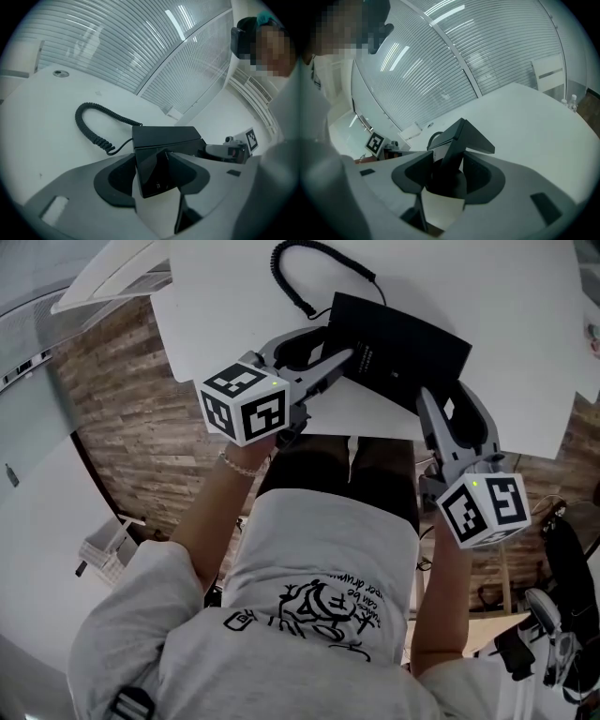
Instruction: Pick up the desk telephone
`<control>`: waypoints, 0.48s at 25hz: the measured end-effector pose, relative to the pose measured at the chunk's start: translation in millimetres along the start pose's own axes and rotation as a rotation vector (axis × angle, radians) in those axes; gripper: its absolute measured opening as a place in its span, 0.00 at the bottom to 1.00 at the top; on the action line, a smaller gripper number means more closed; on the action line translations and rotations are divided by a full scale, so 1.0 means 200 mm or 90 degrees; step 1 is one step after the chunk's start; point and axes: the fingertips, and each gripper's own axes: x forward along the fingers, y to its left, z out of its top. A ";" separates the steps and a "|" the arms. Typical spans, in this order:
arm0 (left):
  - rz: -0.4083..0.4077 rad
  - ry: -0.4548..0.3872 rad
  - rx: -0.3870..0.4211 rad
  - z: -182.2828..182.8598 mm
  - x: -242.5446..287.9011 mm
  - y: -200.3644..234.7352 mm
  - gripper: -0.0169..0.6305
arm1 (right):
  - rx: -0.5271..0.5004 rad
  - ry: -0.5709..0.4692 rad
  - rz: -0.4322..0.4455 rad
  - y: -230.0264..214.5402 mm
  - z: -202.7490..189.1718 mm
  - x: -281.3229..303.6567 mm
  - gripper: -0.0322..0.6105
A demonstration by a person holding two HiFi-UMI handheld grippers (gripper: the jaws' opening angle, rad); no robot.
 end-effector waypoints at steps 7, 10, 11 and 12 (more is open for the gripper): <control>0.008 -0.015 0.008 0.17 -0.07 -0.11 0.36 | -0.006 -0.022 0.007 0.06 0.17 -0.08 0.34; 0.005 -0.025 0.010 0.24 -0.11 -0.17 0.36 | -0.010 -0.038 0.016 0.10 0.24 -0.13 0.34; 0.004 -0.027 0.012 0.26 -0.13 -0.19 0.36 | -0.010 -0.042 0.016 0.11 0.27 -0.15 0.34; 0.002 -0.030 0.012 0.28 -0.14 -0.21 0.36 | -0.010 -0.044 0.016 0.12 0.29 -0.17 0.34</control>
